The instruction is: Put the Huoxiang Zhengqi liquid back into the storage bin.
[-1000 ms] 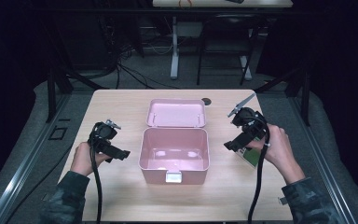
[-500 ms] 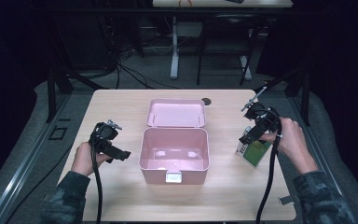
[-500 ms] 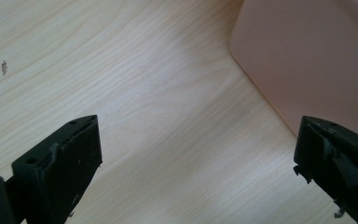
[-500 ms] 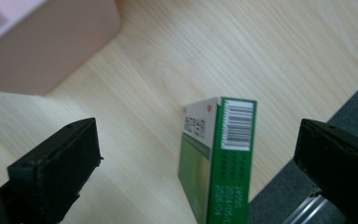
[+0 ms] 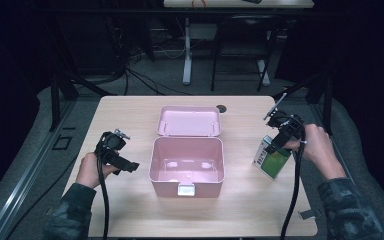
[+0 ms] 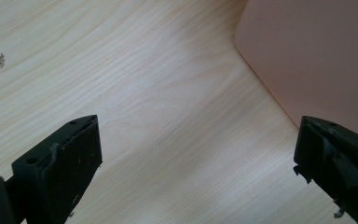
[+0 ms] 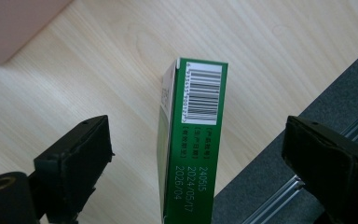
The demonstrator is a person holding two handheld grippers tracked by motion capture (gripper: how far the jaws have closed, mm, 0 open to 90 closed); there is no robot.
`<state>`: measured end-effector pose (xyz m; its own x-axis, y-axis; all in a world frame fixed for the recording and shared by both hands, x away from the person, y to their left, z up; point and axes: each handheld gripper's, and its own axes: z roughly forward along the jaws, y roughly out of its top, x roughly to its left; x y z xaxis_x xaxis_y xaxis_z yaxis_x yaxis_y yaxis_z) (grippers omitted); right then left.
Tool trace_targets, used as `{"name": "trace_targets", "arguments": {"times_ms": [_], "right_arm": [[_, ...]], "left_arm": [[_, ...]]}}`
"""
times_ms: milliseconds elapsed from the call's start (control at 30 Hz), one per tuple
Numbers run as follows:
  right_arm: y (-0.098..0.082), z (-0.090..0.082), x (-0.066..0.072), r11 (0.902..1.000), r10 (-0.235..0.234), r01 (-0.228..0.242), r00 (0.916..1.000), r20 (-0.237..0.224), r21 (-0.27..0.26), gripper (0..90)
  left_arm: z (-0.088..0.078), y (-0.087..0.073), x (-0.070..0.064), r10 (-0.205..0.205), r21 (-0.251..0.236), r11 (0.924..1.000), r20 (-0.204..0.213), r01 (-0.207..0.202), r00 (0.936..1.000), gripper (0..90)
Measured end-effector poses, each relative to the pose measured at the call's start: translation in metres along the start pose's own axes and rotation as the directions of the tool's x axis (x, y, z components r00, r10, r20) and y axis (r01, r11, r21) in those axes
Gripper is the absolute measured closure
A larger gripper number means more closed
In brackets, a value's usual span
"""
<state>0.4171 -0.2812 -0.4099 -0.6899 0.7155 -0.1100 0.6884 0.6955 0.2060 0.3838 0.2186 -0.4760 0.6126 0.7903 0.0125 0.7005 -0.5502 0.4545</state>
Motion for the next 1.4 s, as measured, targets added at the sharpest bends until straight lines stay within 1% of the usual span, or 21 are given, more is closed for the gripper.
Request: {"name": "trace_targets", "arguments": {"times_ms": [133,167,200,233,267,300,367,433,467,500,533,567,600,667,800,833,867,967,1033,1067,1400], "right_arm": [[0.000,0.009,-0.001,0.9990,-0.007,0.007,0.9999,-0.011,0.044,14.1],[0.000,0.009,-0.001,0.9990,-0.007,0.007,0.9999,-0.011,0.044,14.1],[0.000,0.015,-0.002,0.9978,-0.011,0.012,0.9998,-0.015,0.065,17.6],[0.000,0.017,-0.002,0.9974,-0.008,0.009,0.9997,-0.023,0.072,19.9],[0.000,0.017,-0.002,0.9974,-0.008,0.009,0.9997,-0.023,0.072,19.9],[0.001,0.018,-0.003,0.9961,-0.010,0.012,0.9996,-0.026,0.087,21.4],[0.001,0.022,-0.003,0.9957,-0.009,0.012,0.9993,-0.035,0.092,26.4],[0.002,0.023,-0.003,0.9931,-0.016,0.020,0.9993,-0.033,0.116,30.5],[0.002,0.025,-0.002,0.9940,-0.017,0.021,0.9992,-0.037,0.108,32.4],[0.002,0.026,-0.002,0.9919,-0.018,0.022,0.9991,-0.038,0.125,34.2],[0.002,0.028,-0.002,0.9917,-0.017,0.021,0.9993,-0.034,0.127,36.4],[0.002,0.029,-0.002,0.9899,-0.016,0.021,0.9992,-0.037,0.140,40.7],[0.002,0.030,-0.002,0.9905,-0.015,0.019,0.9993,-0.035,0.136,42.7],[0.002,0.031,-0.002,0.9903,-0.015,0.020,0.9992,-0.036,0.137,44.7],[0.003,0.032,-0.001,0.9867,-0.016,0.022,0.9991,-0.040,0.161,49.6],[0.003,0.034,-0.001,0.9871,-0.014,0.020,0.9991,-0.040,0.159,53.1],[0.003,0.034,-0.001,0.9871,-0.014,0.020,0.9991,-0.040,0.159,53.1],[0.002,0.035,0.000,0.9869,-0.018,0.026,0.9986,-0.051,0.159,57.5],[0.002,0.035,0.000,0.9871,-0.017,0.025,0.9983,-0.055,0.158,58.1],[0.002,0.035,0.000,0.9870,-0.019,0.028,0.9982,-0.056,0.158,60.2],[0.005,0.034,0.002,0.9846,-0.041,0.050,0.9975,-0.057,0.167,62.4]], "left_arm": [[0.002,0.000,0.000,0.003,0.005,1.0000,0.001,-0.003,1.0000,0.9],[0.002,0.000,0.000,0.003,0.005,1.0000,0.001,-0.003,1.0000,0.9],[0.002,0.000,0.000,0.003,0.007,1.0000,0.001,-0.003,1.0000,0.9],[0.002,0.000,0.001,0.004,0.008,1.0000,0.001,-0.004,1.0000,0.9],[0.002,0.000,0.001,0.004,0.008,1.0000,0.001,-0.004,1.0000,0.9],[0.001,0.000,0.001,0.001,0.009,1.0000,0.000,-0.001,1.0000,0.9],[0.001,-0.001,0.001,0.000,0.010,1.0000,0.000,0.000,1.0000,0.9],[0.001,-0.001,0.001,-0.001,0.010,0.9999,-0.001,0.001,1.0000,1.0],[0.002,0.000,0.001,0.000,0.012,0.9999,0.000,0.000,1.0000,1.0],[0.002,-0.001,0.001,0.000,0.012,0.9999,0.001,0.000,1.0000,1.0],[0.002,-0.001,0.001,0.002,0.013,0.9999,0.001,-0.002,1.0000,1.0],[0.003,0.000,0.001,0.003,0.014,0.9999,0.000,-0.003,1.0000,1.0],[0.003,-0.001,0.001,0.003,0.015,0.9999,0.002,-0.003,1.0000,1.0],[0.003,-0.001,0.001,0.003,0.017,0.9999,0.002,-0.003,1.0000,1.0],[0.004,-0.001,0.001,0.002,0.021,0.9998,0.001,-0.002,1.0000,1.1],[0.005,-0.001,0.002,0.002,0.023,0.9997,0.004,-0.002,1.0000,1.1],[0.005,-0.001,0.002,0.002,0.023,0.9997,0.004,-0.002,1.0000,1.1],[0.005,-0.001,0.002,0.003,0.026,0.9997,0.004,-0.003,1.0000,1.2],[0.005,-0.001,0.002,0.003,0.026,0.9996,0.005,-0.003,1.0000,1.2],[0.005,-0.001,0.002,0.004,0.027,0.9996,0.005,-0.004,1.0000,1.2],[0.005,-0.001,0.002,0.005,0.029,0.9996,0.005,-0.005,1.0000,1.3]]}}
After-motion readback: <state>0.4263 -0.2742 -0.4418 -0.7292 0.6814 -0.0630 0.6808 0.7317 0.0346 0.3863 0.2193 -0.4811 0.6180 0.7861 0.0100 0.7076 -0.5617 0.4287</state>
